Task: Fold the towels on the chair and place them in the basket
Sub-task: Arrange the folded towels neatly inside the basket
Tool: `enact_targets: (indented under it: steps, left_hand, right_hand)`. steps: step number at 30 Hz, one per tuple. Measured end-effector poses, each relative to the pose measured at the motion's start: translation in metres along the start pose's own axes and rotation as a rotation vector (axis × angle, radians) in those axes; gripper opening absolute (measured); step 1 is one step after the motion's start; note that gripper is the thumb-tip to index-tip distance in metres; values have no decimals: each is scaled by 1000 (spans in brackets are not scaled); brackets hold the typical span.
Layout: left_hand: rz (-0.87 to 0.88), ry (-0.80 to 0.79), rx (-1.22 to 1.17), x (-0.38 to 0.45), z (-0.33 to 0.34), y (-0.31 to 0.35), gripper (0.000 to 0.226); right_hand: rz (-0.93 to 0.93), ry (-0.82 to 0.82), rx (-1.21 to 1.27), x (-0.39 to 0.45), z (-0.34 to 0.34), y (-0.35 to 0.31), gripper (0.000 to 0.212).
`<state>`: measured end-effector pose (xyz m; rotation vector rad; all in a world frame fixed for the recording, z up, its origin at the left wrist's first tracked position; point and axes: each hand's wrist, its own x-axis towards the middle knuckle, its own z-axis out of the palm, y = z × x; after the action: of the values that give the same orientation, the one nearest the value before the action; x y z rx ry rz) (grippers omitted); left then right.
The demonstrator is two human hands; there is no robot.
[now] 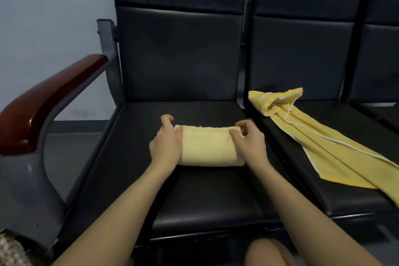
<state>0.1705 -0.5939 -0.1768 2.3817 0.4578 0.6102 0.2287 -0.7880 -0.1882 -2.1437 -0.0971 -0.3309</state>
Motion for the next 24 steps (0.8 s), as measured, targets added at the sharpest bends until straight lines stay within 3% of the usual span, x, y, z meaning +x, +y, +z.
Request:
enact_targets:
  steps: [2, 4, 7, 9, 12, 15, 17, 24]
  left_hand:
    - [-50, -23, 68, 11, 9, -3, 29]
    - [12, 16, 157, 18, 18, -9, 25]
    - [506, 111, 251, 19, 27, -17, 29]
    - [715, -54, 327, 13, 29, -16, 49]
    - [571, -354, 508, 8, 31, -14, 81]
    - [485, -457, 554, 14, 32, -17, 57]
    - [439, -489, 513, 14, 30, -18, 53]
    - [349, -515, 450, 4, 23, -14, 51]
  right_hand:
    - [62, -64, -133, 9, 8, 6, 23]
    - [117, -104, -210, 16, 16, 14, 19]
    - [108, -95, -282, 25, 24, 21, 20]
    - [55, -72, -316, 27, 25, 22, 19]
    - [-144, -77, -186, 21, 23, 19, 24]
    - [-336, -298, -270, 14, 17, 23, 32]
    - [-299, -407, -376, 9, 15, 32, 35]
    - [-182, -448, -325, -12, 10, 33, 36]
